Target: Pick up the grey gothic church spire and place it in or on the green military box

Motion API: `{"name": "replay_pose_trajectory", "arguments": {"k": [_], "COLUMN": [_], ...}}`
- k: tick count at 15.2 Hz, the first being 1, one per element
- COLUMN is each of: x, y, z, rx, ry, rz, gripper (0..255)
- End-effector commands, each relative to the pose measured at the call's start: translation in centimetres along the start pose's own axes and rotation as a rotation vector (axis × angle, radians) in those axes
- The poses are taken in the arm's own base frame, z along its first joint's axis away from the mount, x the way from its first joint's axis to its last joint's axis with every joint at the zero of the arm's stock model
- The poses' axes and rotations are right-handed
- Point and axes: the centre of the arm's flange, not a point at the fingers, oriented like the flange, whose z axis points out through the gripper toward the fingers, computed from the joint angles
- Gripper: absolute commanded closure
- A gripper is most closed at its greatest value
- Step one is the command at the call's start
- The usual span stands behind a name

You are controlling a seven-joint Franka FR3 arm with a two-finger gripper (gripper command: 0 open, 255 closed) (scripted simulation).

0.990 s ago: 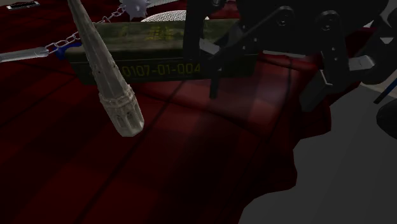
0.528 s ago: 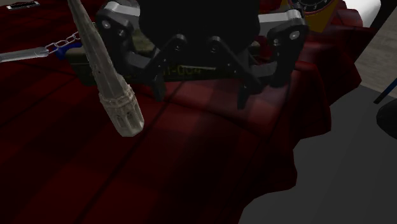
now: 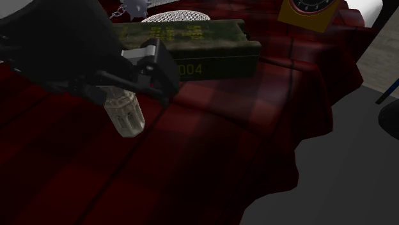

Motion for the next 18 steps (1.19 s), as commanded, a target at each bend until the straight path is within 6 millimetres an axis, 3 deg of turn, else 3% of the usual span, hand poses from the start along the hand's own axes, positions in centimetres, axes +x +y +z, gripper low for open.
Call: {"name": "replay_pose_trajectory", "arguments": {"k": [1,4,12,18], "x": [-0.4,-1.0,-0.6,-0.6], "y": [-2.8,-6.4,-6.2,-6.2], "z": [0.7,1.8,5.7,5.7], "rx": [-0.012,-0.029,-0.029,-0.029], "ry": [0.05,0.112,0.112,0.112], "rz": [-0.015,-0.036,-0.036,-0.036], "gripper": [0,0,0,0]}}
